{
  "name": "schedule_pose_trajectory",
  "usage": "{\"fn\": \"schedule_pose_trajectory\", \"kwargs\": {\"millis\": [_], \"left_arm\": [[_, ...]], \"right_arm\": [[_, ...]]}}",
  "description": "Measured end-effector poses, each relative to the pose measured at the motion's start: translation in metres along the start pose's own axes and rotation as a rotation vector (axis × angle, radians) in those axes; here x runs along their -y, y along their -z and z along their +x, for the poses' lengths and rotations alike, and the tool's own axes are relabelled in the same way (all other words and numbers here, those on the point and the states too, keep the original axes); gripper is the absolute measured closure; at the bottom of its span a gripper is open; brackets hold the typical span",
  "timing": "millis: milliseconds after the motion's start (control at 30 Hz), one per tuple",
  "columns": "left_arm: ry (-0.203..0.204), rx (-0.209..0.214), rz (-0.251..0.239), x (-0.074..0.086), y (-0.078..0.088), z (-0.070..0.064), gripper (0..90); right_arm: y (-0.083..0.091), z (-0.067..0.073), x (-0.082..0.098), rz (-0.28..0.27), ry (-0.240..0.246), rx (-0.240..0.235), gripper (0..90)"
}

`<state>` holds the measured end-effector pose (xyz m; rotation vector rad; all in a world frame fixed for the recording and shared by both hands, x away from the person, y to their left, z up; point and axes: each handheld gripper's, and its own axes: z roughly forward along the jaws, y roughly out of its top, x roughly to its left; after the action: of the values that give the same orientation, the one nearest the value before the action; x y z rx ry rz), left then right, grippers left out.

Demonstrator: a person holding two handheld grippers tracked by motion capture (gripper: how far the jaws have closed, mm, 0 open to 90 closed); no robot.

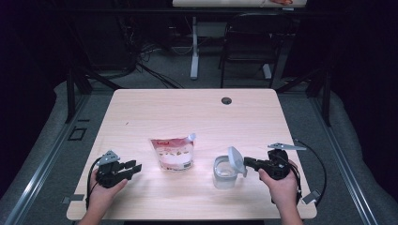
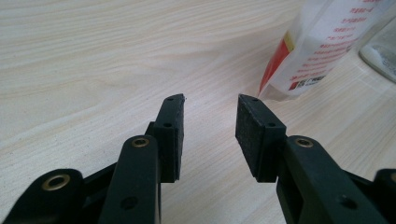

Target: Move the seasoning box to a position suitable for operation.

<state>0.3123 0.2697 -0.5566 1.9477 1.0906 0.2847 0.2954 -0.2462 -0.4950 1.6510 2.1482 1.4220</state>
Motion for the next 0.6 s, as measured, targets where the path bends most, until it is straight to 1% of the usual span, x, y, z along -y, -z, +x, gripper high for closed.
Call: {"fn": "schedule_pose_trajectory", "kwargs": {"millis": [67,100,167,200,300,400,433,533,600], "left_arm": [[0.002,-0.003,-0.008,0.000,0.000,0.000,62.2],[0.001,-0.002,-0.004,0.000,0.000,0.000,62.2],[0.003,-0.004,-0.009,0.000,0.000,0.000,62.1],[0.003,-0.004,-0.010,0.000,0.000,0.000,62.2],[0.002,-0.004,-0.009,0.000,0.000,0.000,62.2],[0.003,-0.005,-0.010,0.000,0.000,0.000,62.2],[0.002,-0.005,-0.009,0.000,0.000,0.000,62.1],[0.002,-0.007,-0.008,0.000,0.000,0.000,62.1],[0.002,-0.008,-0.008,0.001,0.000,0.000,61.9]], "right_arm": [[-0.002,-0.003,0.002,0.011,-0.007,0.002,87.4],[-0.002,-0.003,0.002,0.011,-0.007,0.002,87.4],[-0.005,-0.007,0.004,0.014,-0.022,0.001,86.4],[-0.006,-0.011,0.006,0.021,-0.045,-0.019,85.9],[-0.006,-0.014,0.007,0.016,-0.059,-0.022,85.5],[-0.005,-0.015,0.007,0.012,-0.057,-0.021,85.0],[-0.005,-0.015,0.007,0.011,-0.053,-0.012,85.0],[-0.004,-0.016,0.008,0.005,-0.048,-0.003,84.5],[-0.002,-0.019,0.011,-0.008,-0.030,0.017,83.6]]}}
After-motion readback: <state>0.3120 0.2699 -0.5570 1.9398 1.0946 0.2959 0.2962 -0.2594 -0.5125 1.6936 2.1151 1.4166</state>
